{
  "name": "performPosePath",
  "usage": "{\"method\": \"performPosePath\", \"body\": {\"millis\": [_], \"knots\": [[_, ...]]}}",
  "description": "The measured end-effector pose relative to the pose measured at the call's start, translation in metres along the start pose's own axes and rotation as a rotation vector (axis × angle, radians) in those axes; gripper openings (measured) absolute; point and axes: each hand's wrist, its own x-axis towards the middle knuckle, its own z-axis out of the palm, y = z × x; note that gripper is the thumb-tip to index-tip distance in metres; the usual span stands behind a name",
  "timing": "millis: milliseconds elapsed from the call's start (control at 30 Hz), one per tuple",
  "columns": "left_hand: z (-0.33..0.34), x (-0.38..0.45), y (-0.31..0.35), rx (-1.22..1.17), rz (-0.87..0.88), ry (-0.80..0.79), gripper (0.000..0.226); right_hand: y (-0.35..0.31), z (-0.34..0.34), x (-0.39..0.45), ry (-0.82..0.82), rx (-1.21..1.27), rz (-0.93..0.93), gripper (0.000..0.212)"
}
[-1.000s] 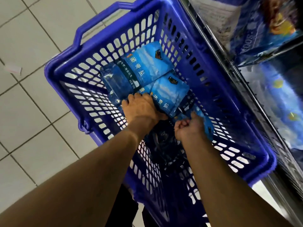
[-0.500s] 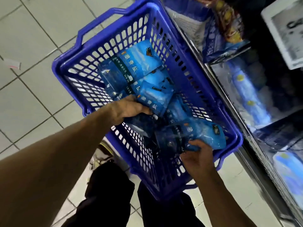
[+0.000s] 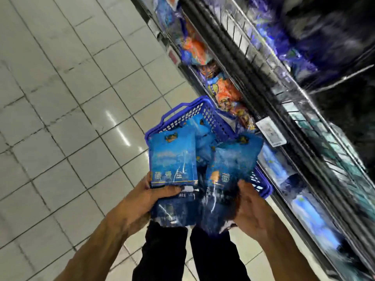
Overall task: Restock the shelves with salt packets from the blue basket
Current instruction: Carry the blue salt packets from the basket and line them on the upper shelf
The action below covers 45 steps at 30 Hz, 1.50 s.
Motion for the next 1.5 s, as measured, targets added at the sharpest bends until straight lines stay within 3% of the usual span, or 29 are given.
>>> {"method": "performPosePath", "body": {"millis": [100, 167, 267, 400, 567, 633, 800, 1100, 1367, 1500], "knots": [[0.009, -0.066, 0.033, 0.017, 0.08, 0.048, 0.053, -0.017, 0.05, -0.055, -0.041, -0.138, -0.076, 0.075], [0.018, -0.111, 0.055, 0.039, 0.12, 0.113, 0.064, -0.026, 0.08, -0.094, -0.051, -0.227, -0.091, 0.076], [0.038, -0.178, 0.089, 0.084, 0.175, 0.185, 0.079, -0.036, 0.117, -0.159, -0.086, -0.299, -0.176, 0.059], [0.07, -0.265, 0.117, 0.067, 0.239, 0.23, 0.078, -0.046, 0.146, -0.253, -0.099, -0.295, -0.244, 0.04], [0.109, -0.351, 0.129, 0.124, 0.306, 0.204, 0.079, -0.059, 0.147, -0.352, -0.11, -0.295, -0.344, 0.059], [0.129, -0.372, 0.131, 0.153, 0.352, 0.206, 0.079, -0.064, 0.144, -0.384, -0.111, -0.327, -0.383, 0.056], [0.182, -0.397, 0.134, 0.198, 0.486, 0.184, 0.072, -0.076, 0.13, -0.44, 0.029, -0.367, -0.588, 0.06], [0.251, -0.39, 0.153, 0.369, 0.584, -0.035, 0.067, -0.071, 0.088, -0.487, 0.146, -0.195, -0.817, 0.048], [0.281, -0.372, 0.159, 0.669, 0.453, -0.368, 0.085, -0.013, 0.063, -0.512, 0.465, 0.188, -0.996, 0.043], [0.3, -0.361, 0.144, 0.855, 0.377, -0.575, 0.076, 0.041, 0.054, -0.525, 0.657, 0.362, -1.05, 0.05]]}}
